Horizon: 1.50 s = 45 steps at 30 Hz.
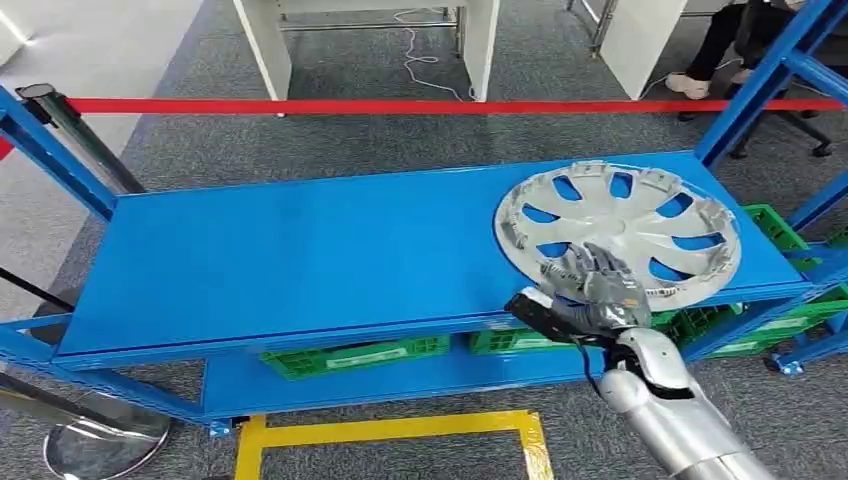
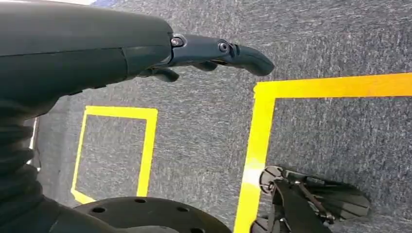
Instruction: Take the parts from the cabinet and place them on the table.
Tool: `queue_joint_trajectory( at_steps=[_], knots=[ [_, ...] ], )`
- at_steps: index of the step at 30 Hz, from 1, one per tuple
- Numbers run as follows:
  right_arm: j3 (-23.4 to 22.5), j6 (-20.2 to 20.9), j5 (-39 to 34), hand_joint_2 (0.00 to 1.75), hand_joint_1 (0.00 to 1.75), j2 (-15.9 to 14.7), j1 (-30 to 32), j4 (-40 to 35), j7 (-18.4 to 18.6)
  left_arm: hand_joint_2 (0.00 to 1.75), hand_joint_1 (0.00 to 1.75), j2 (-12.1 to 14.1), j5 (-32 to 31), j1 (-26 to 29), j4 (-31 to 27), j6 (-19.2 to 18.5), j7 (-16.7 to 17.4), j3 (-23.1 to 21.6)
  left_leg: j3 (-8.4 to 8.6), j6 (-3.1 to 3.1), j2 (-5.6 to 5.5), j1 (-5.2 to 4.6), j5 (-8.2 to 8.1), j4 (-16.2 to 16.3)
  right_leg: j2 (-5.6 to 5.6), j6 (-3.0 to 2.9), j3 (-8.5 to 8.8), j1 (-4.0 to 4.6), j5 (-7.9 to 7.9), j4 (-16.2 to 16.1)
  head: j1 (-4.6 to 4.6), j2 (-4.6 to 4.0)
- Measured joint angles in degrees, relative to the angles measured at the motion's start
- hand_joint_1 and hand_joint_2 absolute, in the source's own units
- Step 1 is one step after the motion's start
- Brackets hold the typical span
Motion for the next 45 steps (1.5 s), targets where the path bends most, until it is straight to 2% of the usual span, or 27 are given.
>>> queue_joint_trajectory(
  at_steps=[11, 17, 25, 32, 38, 45],
  knots=[
    [1.55, 0.04, -0.64, 1.75, 0.0, 1.18, -1.0, 3.39, 0.04, 1.75, 0.0, 0.0, 0.0, 0.0, 0.02, 0.28, 0.0, 0.02, 0.02, 0.0, 0.01, 0.0, 0.01, 0.0, 0.01, 0.0, 0.01, 0.0, 0.01, 0.0, -0.02, 0.0],
    [1.82, -0.22, -2.63, 1.75, 0.0, 1.18, -1.36, 4.49, -0.13, 1.75, 0.0, -0.13, 0.42, 0.01, 0.02, 3.1, -0.26, 0.02, 0.04, 0.0, 0.01, 0.0, 0.01, 0.01, 0.01, 0.0, 0.03, -0.01, 0.01, 0.0, -0.02, 0.0],
    [1.9, 0.02, -3.46, 1.75, 0.0, 1.53, -2.32, 5.82, -0.13, 1.75, 0.0, -0.33, 0.61, 0.0, 0.07, 3.13, -0.65, 0.02, 0.06, 0.0, 0.01, 0.0, 0.01, 0.0, 0.02, 0.0, 0.04, 0.0, 0.01, 0.0, -0.02, 0.0],
    [2.1, 0.75, -4.28, 1.75, 0.0, 2.12, -5.75, 9.09, -0.83, 1.75, 0.0, -0.63, 1.88, -0.11, 0.09, 3.28, -0.96, 0.13, 0.07, 0.02, 0.02, 0.0, 0.04, 0.01, 0.03, 0.04, 0.05, 0.0, 0.07, 0.0, -0.02, 0.0],
    [1.97, -2.34, -5.88, 1.75, 0.0, 3.15, -8.66, 13.03, -1.92, 1.75, 0.0, -1.03, 2.36, -0.2, 0.11, 3.98, -1.33, 0.3, 0.06, 0.01, 0.01, -0.01, 0.06, 0.02, 0.01, 0.04, 0.05, -0.02, 0.08, 0.0, -0.02, 0.0],
    [1.84, -2.9, -6.19, 1.75, 0.0, 3.89, -10.04, 15.11, -2.03, 1.75, 0.0, -1.2, 2.38, -0.25, 0.11, 3.96, -1.44, 0.35, 0.06, 0.01, 0.01, -0.01, 0.05, 0.02, 0.02, 0.04, 0.04, -0.01, 0.08, 0.0, 0.0, 0.0]
  ],
)
